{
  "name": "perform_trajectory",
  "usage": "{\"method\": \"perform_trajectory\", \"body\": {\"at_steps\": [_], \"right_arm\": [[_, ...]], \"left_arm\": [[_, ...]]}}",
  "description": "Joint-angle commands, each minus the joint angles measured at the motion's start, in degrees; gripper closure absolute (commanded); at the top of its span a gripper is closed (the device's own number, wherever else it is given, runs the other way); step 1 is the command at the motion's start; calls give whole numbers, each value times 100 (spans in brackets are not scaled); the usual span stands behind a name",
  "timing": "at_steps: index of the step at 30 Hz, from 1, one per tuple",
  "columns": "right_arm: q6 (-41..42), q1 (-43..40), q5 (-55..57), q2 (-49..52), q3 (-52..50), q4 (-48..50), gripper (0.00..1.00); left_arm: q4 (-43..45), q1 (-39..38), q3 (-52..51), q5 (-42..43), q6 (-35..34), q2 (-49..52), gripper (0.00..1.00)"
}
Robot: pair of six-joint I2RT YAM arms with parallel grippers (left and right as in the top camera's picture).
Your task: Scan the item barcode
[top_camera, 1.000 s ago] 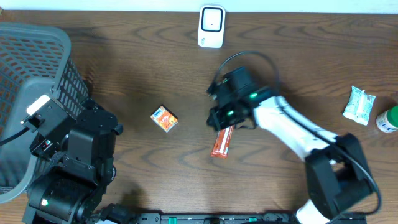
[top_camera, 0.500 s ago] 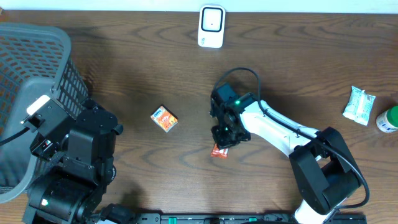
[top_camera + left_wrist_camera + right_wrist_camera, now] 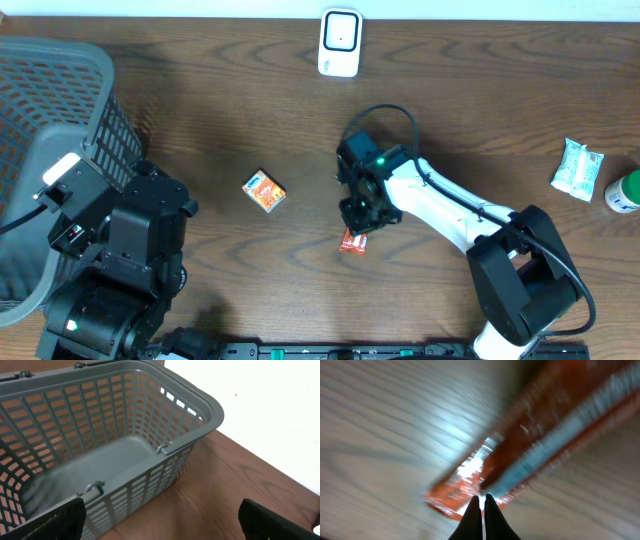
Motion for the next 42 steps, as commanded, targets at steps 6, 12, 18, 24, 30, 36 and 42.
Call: {"method": "perform_trajectory", "body": {"at_steps": [6, 12, 18, 24, 30, 36, 42], "right_arm": [[293, 120, -291, 39, 101, 802, 99], [286, 203, -608, 498, 85, 776, 99], [-11, 282, -573, 579, 85, 282, 99], [59, 221, 1456, 577, 85, -984, 99], [133, 138, 2284, 538, 433, -1069, 99], [-514, 107, 1635, 299, 1429, -1517, 66], [-1781, -393, 498, 138, 1475, -1554, 26]], "left_arm": [[-15, 28, 87, -50, -28, -2, 2], [-15, 28, 87, -50, -28, -2, 2], [-15, 28, 87, -50, -28, -2, 2], [-15, 28, 87, -50, -28, -2, 2], [-15, 28, 87, -50, -28, -2, 2], [-15, 28, 87, -50, -28, -2, 2], [-15, 28, 87, -50, -28, -2, 2]]}}
